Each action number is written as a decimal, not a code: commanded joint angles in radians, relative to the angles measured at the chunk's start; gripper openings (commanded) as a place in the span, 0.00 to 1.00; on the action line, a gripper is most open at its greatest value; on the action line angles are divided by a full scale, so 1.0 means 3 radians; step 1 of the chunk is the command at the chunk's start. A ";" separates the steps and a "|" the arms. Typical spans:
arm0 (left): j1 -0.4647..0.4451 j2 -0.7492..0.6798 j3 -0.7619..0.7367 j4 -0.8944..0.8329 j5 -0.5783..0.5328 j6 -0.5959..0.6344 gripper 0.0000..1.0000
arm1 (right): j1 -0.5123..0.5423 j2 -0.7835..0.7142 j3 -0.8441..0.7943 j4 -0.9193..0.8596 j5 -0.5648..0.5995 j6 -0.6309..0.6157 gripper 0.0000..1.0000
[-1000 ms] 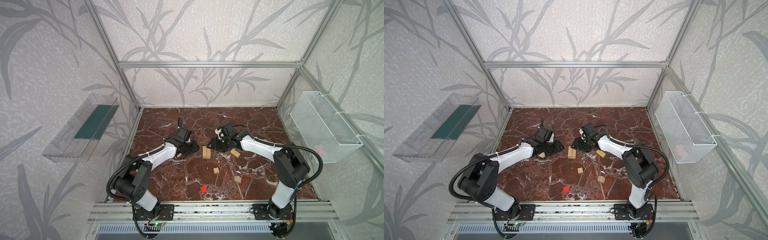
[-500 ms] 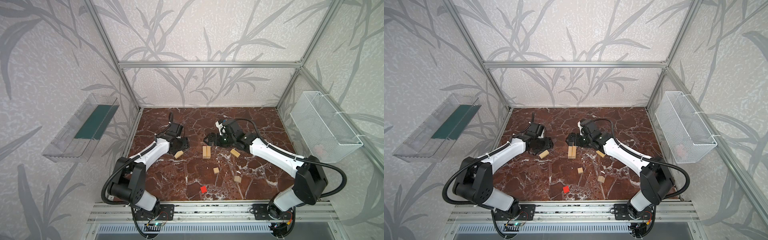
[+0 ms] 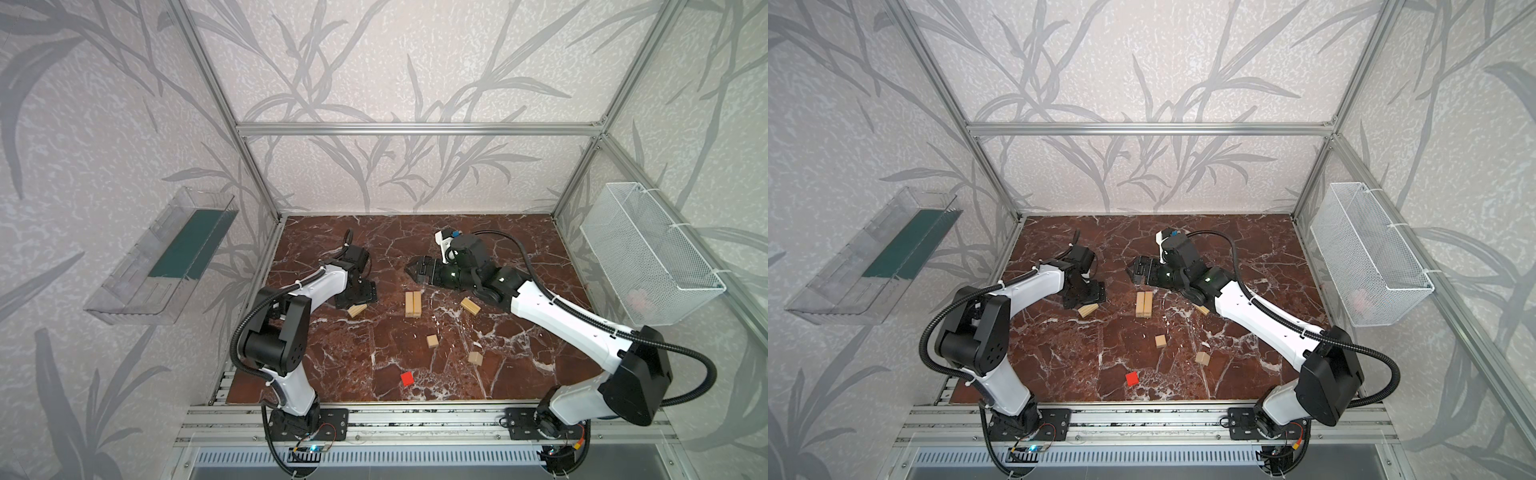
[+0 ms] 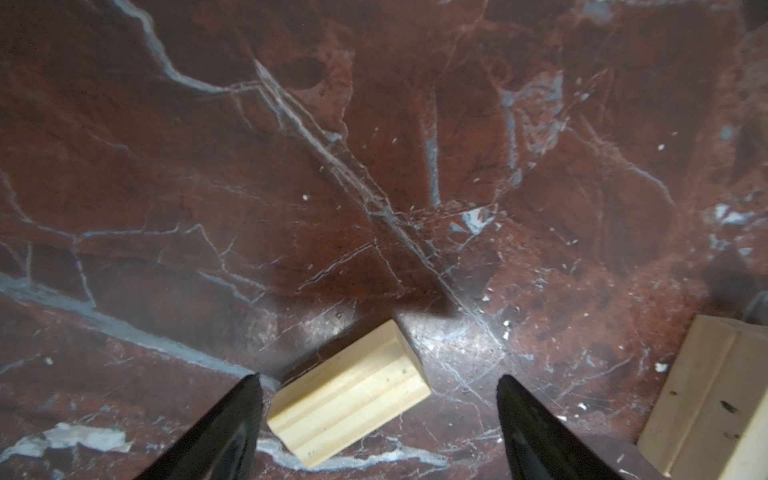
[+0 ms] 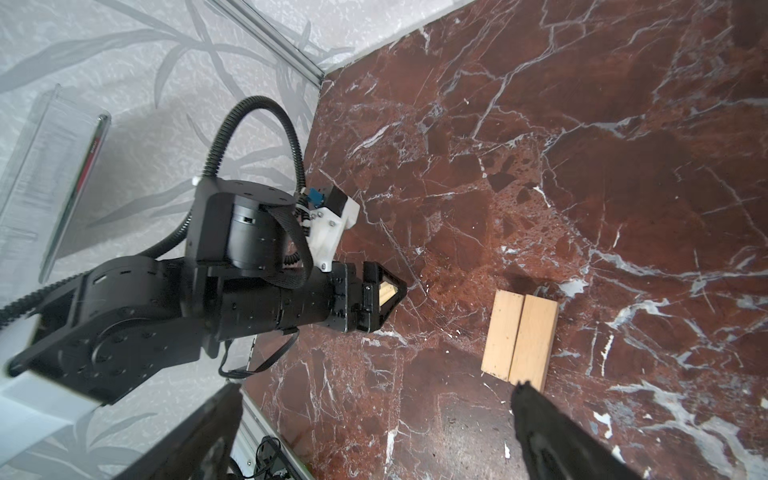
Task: Build the wood block tower
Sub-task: 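Grasp a lying wooden block with the left gripper while the right gripper withdraws, then lift the block, turn it upright and carry it over the cluster with the left gripper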
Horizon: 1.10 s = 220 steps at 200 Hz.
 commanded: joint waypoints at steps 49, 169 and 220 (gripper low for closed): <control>-0.0024 -0.0005 -0.0128 -0.0236 0.0158 -0.0024 0.79 | -0.0004 -0.0094 0.0145 0.0129 -0.0111 0.0179 0.99; -0.0252 0.0142 -0.0004 -0.0209 -0.0234 -0.0225 0.52 | -0.0004 -0.0114 0.0209 0.0191 -0.0195 0.0205 0.99; -0.0270 0.0153 0.0034 -0.0230 -0.0341 -0.0188 0.44 | -0.0010 -0.0181 0.0118 0.0306 -0.0186 0.0254 0.99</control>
